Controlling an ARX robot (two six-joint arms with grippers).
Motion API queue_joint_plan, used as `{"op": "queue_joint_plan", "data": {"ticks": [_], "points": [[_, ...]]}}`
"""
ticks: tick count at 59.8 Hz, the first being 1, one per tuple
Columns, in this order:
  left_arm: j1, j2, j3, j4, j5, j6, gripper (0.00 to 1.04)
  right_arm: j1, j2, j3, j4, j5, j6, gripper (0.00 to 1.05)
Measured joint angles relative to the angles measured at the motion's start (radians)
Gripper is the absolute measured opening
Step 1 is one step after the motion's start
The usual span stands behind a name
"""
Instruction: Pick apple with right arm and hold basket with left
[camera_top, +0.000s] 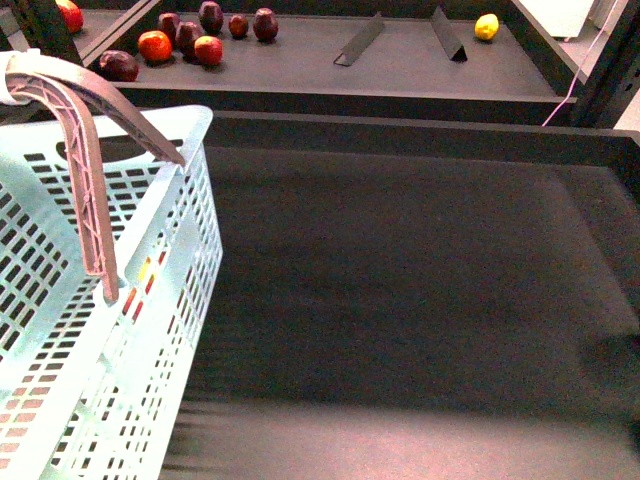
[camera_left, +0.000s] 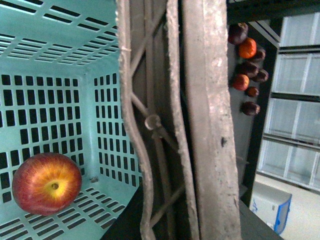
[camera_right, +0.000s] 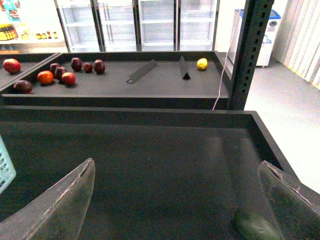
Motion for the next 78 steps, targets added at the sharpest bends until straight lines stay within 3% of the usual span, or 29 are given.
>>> {"op": "queue_joint_plan", "data": {"ticks": [14,46,59,61,71,78], "points": [[0.015,0.121,0.026,-0.022,-0.023,-0.005,0.16,0.0,0.0,0.0,0.0,0.0,0.0,0.96],[-0.062,0.185,0.071,0.01,-0.019,0.026,0.16,0.0,0.0,0.0,0.0,0.0,0.0,0.96],[-0.083,0.082,0.042,-0.092,-0.014,-0.015,0.61,0.0,0.0,0.0,0.0,0.0,0.0,0.96],[-0.091,0.026,0.041,-0.158,-0.033,-0.033,0.71,0.0,0.0,0.0,0.0,0.0,0.0,0.96],[-0.123,-0.168,0.034,-0.313,-0.097,-0.027,0.99,0.0,0.0,0.0,0.0,0.0,0.0,0.96],[-0.148,-0.276,0.035,-0.356,-0.124,-0.013,0.98,0.0,0.0,0.0,0.0,0.0,0.0,0.96]]}}
